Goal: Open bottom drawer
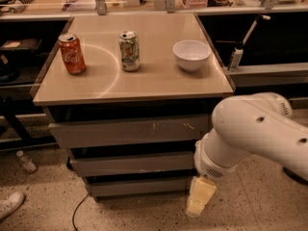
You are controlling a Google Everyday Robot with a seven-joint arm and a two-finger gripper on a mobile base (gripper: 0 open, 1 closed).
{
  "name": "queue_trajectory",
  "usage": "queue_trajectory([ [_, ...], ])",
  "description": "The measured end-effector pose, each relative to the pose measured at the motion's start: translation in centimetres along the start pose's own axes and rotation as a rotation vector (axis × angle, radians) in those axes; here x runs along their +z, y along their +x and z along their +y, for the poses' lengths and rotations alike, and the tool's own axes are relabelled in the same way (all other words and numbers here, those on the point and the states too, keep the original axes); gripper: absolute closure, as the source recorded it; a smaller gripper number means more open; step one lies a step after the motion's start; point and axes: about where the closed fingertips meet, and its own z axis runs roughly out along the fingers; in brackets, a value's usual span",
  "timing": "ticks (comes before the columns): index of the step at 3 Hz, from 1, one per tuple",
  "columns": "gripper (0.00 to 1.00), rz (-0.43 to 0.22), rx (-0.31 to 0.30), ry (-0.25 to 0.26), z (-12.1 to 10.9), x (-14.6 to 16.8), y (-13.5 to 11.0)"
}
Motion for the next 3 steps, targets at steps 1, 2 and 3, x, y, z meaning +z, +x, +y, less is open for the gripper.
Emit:
queue_trajectory([
  [1,0.0,-0.054,0.073,-0.038,-0.5,6.7,-0.4],
  [2,0.0,-0.103,0.152,-0.043,-2.2,12.5,-0.9],
  [3,0.0,-0.103,0.152,-0.043,-2.2,12.5,-0.9],
])
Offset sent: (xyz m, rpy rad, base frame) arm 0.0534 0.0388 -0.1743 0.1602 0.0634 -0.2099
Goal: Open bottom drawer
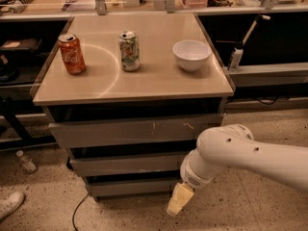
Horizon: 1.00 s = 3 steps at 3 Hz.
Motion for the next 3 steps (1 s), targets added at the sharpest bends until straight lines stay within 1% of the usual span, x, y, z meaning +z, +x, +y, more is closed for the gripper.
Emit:
queue_trajectory([
  [1,0.0,0.007,0.005,0.02,-0.7,2.6,0.4],
  [2,0.0,-0.01,0.042,0.067,-4.1,7.2,2.1],
  [3,0.0,-0.015,0.072,0.071,-6.4,12.0,4.3],
])
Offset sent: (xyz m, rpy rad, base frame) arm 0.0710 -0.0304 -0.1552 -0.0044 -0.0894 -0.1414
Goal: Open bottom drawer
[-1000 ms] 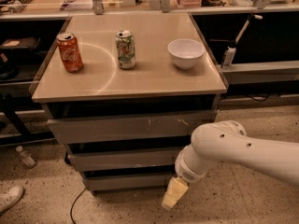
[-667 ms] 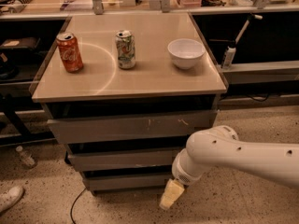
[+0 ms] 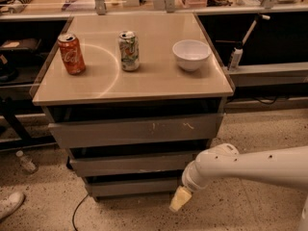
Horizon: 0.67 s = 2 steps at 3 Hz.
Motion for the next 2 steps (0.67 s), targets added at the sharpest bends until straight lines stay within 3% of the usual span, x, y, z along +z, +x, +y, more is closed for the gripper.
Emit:
queue_trajectory([
  [1,0.0,0.0,0.0,0.0,0.0,0.0,0.0],
  [2,0.0,-0.011,0.018,-0.023,0.0,2.7,0.8],
])
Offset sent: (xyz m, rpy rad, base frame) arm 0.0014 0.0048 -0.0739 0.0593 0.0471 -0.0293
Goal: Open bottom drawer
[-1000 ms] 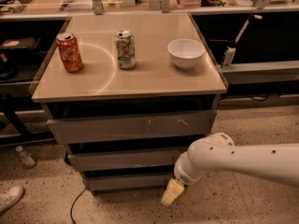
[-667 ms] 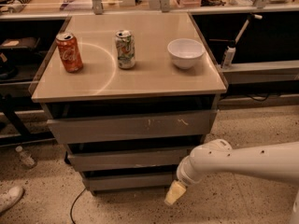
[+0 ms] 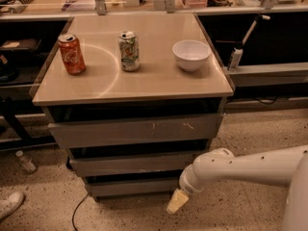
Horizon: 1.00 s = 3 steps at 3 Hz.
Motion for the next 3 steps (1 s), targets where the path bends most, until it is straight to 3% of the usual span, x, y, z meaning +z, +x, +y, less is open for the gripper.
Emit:
queue_trajectory([
  [2,0.0,-0.039,0.02,-0.028,-0.9,8.0,2.3],
  [3,0.0,-0.054,0.017,-0.055,-1.0,10.5,2.7],
])
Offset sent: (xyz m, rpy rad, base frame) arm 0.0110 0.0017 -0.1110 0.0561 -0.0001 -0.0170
